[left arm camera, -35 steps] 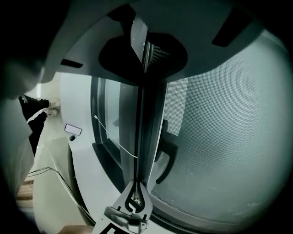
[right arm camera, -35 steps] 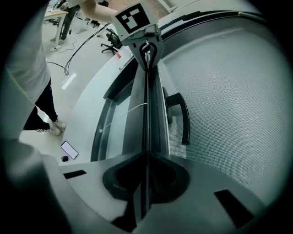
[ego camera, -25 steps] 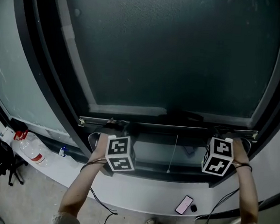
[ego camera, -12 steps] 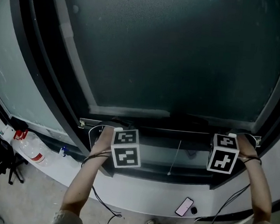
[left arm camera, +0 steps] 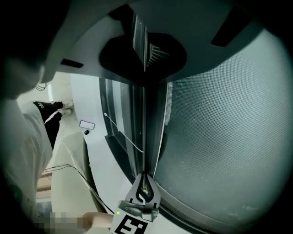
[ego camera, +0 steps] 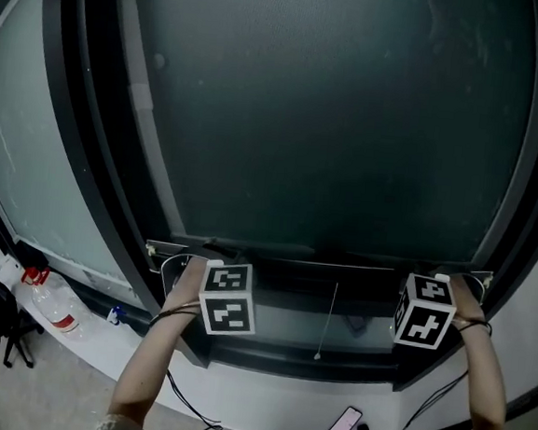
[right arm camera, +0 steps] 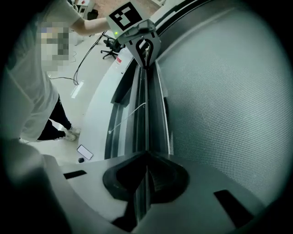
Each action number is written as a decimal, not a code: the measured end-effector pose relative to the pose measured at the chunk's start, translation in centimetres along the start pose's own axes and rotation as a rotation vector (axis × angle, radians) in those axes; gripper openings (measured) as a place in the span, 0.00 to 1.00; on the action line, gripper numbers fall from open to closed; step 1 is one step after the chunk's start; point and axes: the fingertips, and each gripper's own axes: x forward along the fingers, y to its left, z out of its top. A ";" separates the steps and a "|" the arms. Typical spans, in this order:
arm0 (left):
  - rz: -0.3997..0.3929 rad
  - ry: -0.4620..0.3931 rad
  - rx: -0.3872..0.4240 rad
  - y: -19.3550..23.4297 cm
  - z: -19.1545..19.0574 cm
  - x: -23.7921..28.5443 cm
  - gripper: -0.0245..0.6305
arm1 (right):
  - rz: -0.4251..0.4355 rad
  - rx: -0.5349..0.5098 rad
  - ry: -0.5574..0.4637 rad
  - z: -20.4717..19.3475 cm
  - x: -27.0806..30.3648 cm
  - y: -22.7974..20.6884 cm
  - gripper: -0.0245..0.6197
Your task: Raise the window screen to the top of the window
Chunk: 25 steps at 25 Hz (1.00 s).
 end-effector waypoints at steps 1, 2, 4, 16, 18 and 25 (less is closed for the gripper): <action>0.025 0.009 -0.002 0.9 0.1 -0.6 0.07 | -0.034 -0.005 0.002 0.1 -0.6 -0.8 0.07; 0.054 0.022 -0.001 1.8 0.2 -1.1 0.07 | -0.073 -0.012 0.007 0.2 -1.2 -1.7 0.07; 0.117 0.046 0.006 3.9 0.6 -2.7 0.07 | -0.158 -0.024 0.014 0.3 -2.9 -3.6 0.07; 0.485 0.043 0.031 18.7 3.2 -17.3 0.07 | -0.486 -0.113 0.026 2.8 -17.5 -17.5 0.07; 0.516 0.057 0.050 20.1 3.3 -18.8 0.07 | -0.494 -0.134 0.048 3.1 -18.8 -18.8 0.07; 0.656 0.066 0.055 26.0 4.0 -24.8 0.07 | -0.650 -0.121 0.006 4.5 -25.4 -24.4 0.07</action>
